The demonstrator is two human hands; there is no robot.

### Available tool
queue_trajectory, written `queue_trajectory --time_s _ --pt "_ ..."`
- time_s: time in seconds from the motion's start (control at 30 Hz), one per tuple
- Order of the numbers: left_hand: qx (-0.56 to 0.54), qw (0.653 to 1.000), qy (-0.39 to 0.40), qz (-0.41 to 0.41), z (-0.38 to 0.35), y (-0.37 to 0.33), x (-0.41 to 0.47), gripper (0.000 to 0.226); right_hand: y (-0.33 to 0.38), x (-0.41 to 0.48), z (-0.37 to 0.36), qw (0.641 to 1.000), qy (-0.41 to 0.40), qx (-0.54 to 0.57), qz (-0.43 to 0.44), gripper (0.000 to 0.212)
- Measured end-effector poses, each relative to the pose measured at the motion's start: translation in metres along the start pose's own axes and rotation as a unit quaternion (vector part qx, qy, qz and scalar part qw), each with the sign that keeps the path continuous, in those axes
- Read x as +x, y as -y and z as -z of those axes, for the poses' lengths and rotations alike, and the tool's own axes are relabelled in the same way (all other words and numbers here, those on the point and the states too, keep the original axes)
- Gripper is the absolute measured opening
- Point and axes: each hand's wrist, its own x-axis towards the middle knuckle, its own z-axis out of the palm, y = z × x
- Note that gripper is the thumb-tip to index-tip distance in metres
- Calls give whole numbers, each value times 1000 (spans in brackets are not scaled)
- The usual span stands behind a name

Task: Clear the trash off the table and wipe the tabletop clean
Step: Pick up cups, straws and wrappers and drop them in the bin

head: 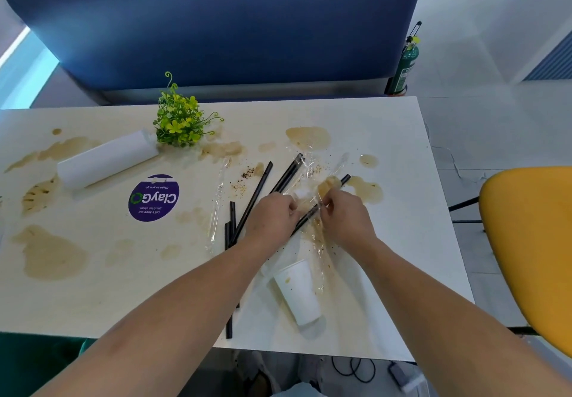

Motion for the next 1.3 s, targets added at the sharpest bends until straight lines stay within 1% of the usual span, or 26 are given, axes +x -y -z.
queue_trajectory --time_s 0.07,0.17,0.27,0.37,0.47,0.57,0.73,0.87,1.0,1.07,1.17,1.23,1.3 --pt "-6 1000 -9 -1 -1 1 -1 21 0 -1 1 1000 -9 18 -6 4" --pt "-39 999 -23 17 2 0 -2 17 1 -2 4 998 -24 48 -23 5" --pt "-105 992 -45 46 12 -6 -2 14 2 -4 9 996 -40 74 -36 8" --pt "-203 976 -38 63 25 -12 -1 13 6 -6 13 992 -48 106 -46 11" --pt "-298 950 -12 94 37 -19 -2 10 11 -11 17 989 -46 133 -35 12" --pt "-345 932 1 113 43 -26 1 15 16 -15 21 987 -36 158 -20 11" --pt "-382 916 11 123 51 -36 2 21 21 -22 26 985 -17 173 -7 12" --pt "-402 905 -2 137 50 -39 2 17 22 -25 30 985 -14 174 5 11" --pt "-405 900 -29 157 50 -37 3 17 23 -25 32 982 2 183 35 1" --pt "-407 896 -44 172 52 -33 4 21 24 -23 31 980 2 194 34 6" --pt "-396 897 -65 187 56 -25 5 29 20 -13 29 980 -22 197 -3 16" --pt "-398 895 -69 191 59 -18 4 31 13 -5 27 987 -39 155 -25 25" --pt "-397 895 -65 194 62 -13 5 32 6 4 25 993 -33 102 -46 35"
